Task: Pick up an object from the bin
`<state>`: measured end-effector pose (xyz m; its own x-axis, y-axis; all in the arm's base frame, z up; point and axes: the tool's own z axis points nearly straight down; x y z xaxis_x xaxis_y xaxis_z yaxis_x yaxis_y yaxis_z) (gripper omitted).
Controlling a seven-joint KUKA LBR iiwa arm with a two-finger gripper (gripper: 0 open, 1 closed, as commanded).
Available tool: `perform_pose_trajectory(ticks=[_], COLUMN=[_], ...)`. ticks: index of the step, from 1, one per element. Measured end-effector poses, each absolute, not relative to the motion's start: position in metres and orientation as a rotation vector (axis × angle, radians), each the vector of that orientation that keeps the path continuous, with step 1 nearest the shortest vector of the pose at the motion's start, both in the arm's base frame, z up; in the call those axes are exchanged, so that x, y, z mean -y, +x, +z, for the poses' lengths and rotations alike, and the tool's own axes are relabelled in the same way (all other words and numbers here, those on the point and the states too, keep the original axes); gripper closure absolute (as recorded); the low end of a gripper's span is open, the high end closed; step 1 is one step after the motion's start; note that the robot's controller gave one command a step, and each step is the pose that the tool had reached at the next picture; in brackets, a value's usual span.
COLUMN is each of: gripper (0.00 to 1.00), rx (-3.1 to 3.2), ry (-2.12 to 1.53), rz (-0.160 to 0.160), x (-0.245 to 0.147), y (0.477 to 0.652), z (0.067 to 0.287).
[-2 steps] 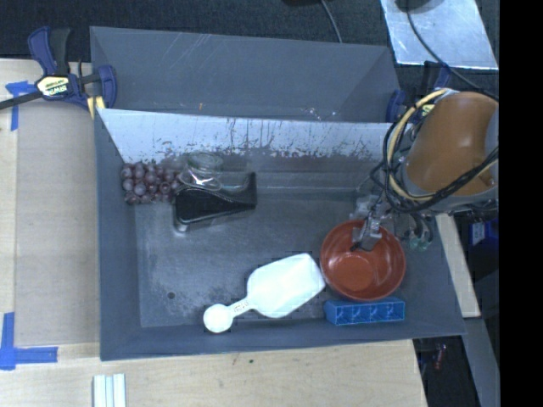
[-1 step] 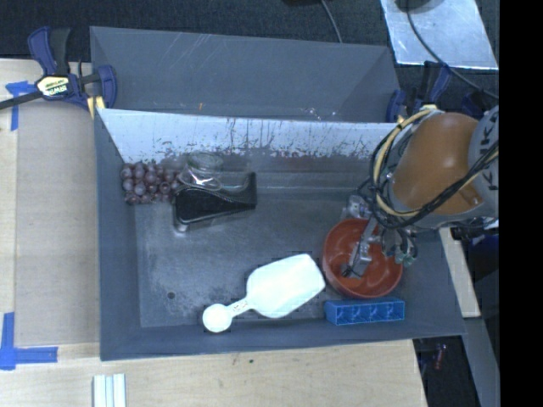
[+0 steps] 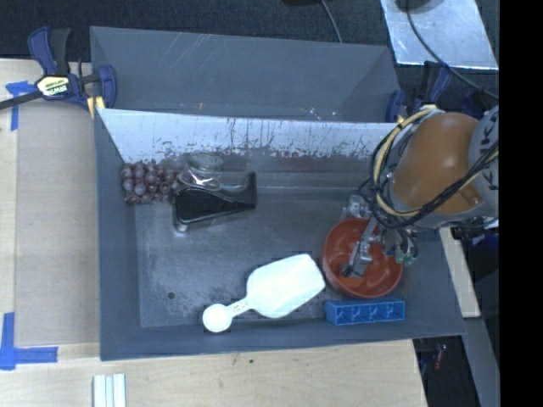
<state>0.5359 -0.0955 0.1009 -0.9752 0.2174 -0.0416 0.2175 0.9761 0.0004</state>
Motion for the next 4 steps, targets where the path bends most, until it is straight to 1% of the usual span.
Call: perform_pose_trajectory(ticks=[1, 2, 3, 4], gripper=[0.0, 1.0, 1.0, 1.0], rx=[-3.074, -3.065, -3.065, -3.075], ry=[0.357, 0.377, 0.377, 0.253], rz=[-0.005, -0.006, -0.006, -0.011], x=[0.096, 0.096, 0.096, 0.136], y=[0.545, 0.545, 0.545, 0.543], z=[0.101, 0.103, 0.103, 0.145])
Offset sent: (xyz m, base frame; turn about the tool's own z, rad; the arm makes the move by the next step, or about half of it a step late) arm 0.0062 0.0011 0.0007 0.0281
